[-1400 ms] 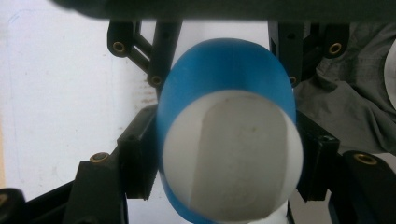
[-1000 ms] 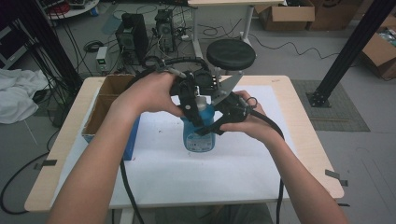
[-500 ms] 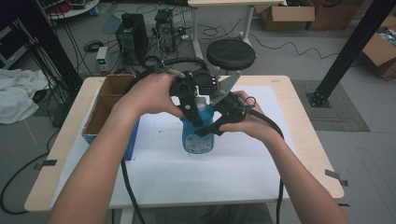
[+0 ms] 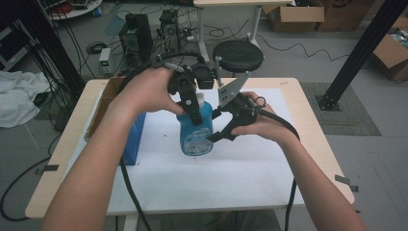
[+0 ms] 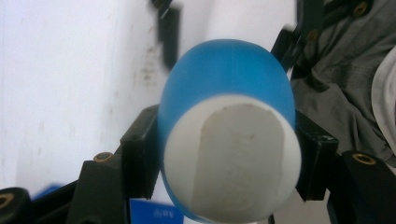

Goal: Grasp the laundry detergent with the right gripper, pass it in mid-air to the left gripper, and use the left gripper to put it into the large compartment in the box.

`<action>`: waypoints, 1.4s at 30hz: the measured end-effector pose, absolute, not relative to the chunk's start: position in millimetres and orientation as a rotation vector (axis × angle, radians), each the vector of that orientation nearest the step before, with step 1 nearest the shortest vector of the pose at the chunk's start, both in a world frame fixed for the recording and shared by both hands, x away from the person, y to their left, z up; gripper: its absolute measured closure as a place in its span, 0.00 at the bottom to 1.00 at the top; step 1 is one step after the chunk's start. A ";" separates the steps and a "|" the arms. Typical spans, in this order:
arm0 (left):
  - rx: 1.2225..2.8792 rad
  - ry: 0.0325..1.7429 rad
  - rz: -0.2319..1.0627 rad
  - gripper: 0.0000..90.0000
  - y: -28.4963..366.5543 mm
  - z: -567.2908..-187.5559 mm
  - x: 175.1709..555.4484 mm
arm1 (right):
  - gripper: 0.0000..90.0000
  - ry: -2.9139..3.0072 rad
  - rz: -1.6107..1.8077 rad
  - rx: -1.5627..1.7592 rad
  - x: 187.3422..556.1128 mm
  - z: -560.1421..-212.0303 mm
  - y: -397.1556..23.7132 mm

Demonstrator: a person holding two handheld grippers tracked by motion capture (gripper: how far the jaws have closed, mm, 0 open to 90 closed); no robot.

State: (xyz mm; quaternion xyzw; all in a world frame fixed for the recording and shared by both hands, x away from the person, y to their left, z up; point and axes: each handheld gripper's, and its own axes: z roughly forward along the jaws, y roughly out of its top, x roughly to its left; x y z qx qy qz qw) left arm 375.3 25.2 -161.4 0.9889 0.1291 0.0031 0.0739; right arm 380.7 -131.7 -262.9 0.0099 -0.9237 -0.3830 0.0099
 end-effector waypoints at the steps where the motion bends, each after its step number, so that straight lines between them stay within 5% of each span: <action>1: 2.976 0.474 0.018 0.43 29.7 -157.4 378.9 | 0.31 -2.925 -1.112 0.005 382.6 -264.3 -136.4; 12: 2.900 0.962 0.055 0.43 74.4 -125.9 401.6 | 0.33 -3.122 -0.688 -0.215 400.9 -270.4 -182.8; 25: 2.502 1.773 0.262 0.43 164.8 -92.6 424.8 | 0.34 -3.185 -0.522 -0.474 415.5 -271.5 -246.4; 31: 2.342 1.991 0.272 0.43 198.6 -91.7 425.5 | 0.35 -3.185 -0.494 -0.547 419.2 -271.4 -267.8; 42: 2.217 2.140 0.248 0.43 233.6 -107.9 422.2 | 0.35 -3.185 -0.465 -0.599 419.7 -272.9 -290.7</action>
